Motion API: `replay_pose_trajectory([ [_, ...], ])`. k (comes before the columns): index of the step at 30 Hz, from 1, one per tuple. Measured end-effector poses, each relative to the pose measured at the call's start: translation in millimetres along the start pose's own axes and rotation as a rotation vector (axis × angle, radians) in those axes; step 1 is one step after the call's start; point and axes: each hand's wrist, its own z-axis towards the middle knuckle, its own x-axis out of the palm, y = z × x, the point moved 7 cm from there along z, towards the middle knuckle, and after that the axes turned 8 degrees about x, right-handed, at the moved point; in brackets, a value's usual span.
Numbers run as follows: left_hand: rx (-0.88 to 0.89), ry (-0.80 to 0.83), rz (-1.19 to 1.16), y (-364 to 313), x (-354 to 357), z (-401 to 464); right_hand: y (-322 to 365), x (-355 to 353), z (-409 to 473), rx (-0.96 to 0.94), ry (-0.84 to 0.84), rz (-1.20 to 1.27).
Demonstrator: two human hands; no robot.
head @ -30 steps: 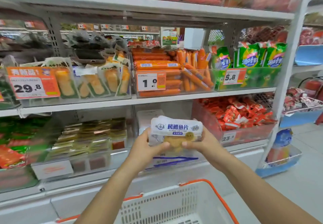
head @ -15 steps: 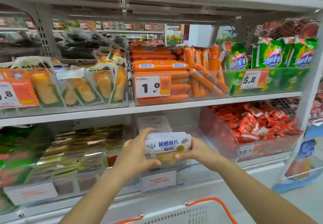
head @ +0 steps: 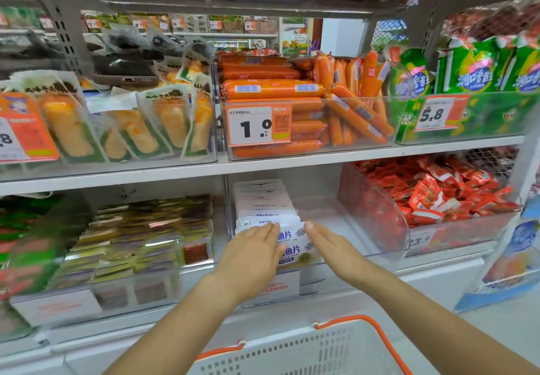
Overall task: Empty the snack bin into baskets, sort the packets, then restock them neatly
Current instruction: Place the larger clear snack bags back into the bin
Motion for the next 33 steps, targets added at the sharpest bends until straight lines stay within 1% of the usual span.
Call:
replay_pose_trajectory([
  [2,0.016,0.008,0.008,-3,6,2,-2,-2,-1,0.044,-0.038,-0.14],
  [4,0.051,0.064,0.008,-8,15,3,-5,2,-2,0.071,0.012,-0.373],
  [5,0.06,0.103,0.007,-11,20,3,-7,4,-1,0.092,0.04,-0.447],
  [6,0.055,0.131,-0.007,-12,23,2,-9,5,-1,0.106,0.063,-0.472],
  [8,0.021,0.141,-0.069,-10,25,1,-11,5,1,0.116,0.095,-0.437],
  [10,-0.015,0.119,-0.13,-5,21,0,-12,4,5,0.122,0.1,-0.354],
  [13,-0.094,0.061,-0.225,11,8,7,-15,-3,14,0.131,0.041,-0.279],
  [15,-0.121,0.107,-0.214,20,3,17,-15,-5,20,0.16,0.068,-0.215],
  [18,-0.083,0.205,-0.084,26,0,34,-15,-3,22,0.27,0.201,-0.082],
  [21,-0.029,0.302,-0.126,26,5,47,-16,-2,24,0.325,0.284,-0.177],
  [24,-0.002,0.352,-0.162,27,14,53,-16,-2,28,0.352,0.35,-0.156],
  [29,0.064,0.302,-0.087,23,13,59,-17,2,32,0.403,0.342,-0.061],
  [33,0.131,0.156,0.053,10,-3,57,-16,1,33,0.369,0.29,0.093],
])
